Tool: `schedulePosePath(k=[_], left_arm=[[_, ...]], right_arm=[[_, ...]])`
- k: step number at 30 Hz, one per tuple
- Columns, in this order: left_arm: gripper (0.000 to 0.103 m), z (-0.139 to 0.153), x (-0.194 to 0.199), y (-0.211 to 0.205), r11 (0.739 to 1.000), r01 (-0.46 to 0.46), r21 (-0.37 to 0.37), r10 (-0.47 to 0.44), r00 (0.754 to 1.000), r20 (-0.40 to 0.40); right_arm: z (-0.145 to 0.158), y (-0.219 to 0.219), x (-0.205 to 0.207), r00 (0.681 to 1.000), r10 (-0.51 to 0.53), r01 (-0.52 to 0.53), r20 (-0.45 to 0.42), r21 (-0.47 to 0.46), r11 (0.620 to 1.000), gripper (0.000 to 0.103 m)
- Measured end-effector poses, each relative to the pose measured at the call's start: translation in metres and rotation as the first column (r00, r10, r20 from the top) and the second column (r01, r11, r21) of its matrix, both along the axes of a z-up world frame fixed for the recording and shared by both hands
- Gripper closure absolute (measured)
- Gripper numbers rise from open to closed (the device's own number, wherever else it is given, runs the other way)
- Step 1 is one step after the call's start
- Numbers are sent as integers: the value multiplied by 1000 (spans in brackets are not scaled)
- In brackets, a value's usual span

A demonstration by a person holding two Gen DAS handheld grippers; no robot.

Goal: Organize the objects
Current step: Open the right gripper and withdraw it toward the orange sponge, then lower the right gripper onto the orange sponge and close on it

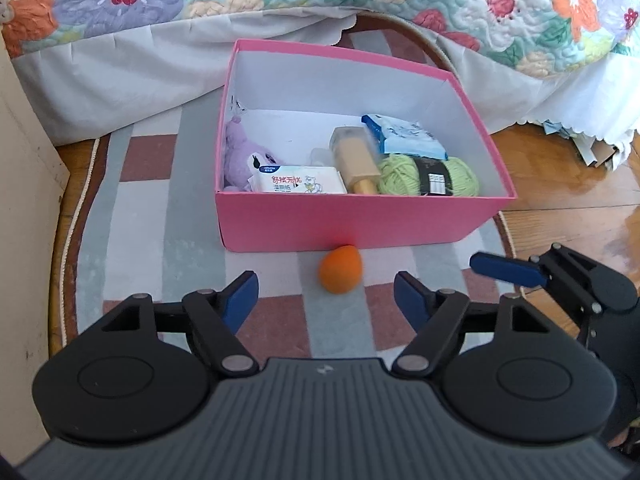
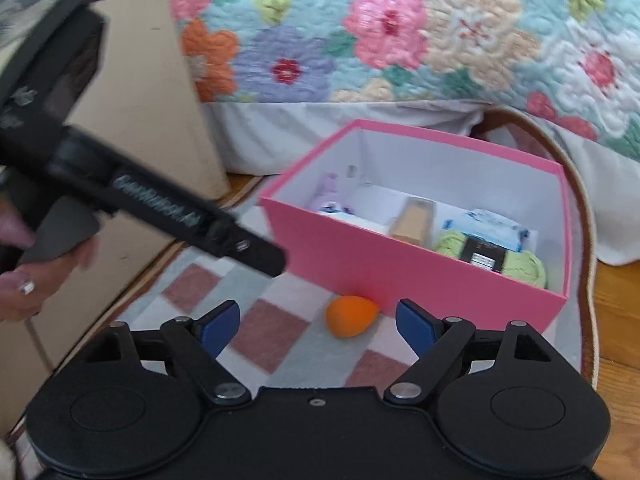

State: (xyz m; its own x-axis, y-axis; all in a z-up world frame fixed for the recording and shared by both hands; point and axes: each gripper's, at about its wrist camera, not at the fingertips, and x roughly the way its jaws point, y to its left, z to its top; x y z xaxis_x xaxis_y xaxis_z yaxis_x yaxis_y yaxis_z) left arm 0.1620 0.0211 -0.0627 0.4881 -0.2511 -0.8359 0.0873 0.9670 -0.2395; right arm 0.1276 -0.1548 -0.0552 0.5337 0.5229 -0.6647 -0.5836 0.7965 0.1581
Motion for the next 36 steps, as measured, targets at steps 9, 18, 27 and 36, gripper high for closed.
schedulePosePath(k=[9, 18, 27, 36], left_arm=[[28, -37, 6, -4, 998, 21, -52, -20, 1000, 23], [28, -68, 25, -10, 996, 28, -80, -29, 1000, -11], [30, -73, 31, -19, 988, 70, -138, -65, 997, 42], [36, -88, 31, -36, 989, 106, -106, -102, 994, 47]], right_arm=[[-46, 0, 28, 995, -68, 68, -73, -12, 998, 15], [-72, 6, 35, 997, 27, -26, -68, 18, 1000, 15], [-91, 5, 37, 993, 60, -54, -97, 64, 996, 15], [-83, -8, 36, 995, 42, -26, -91, 167, 986, 15]])
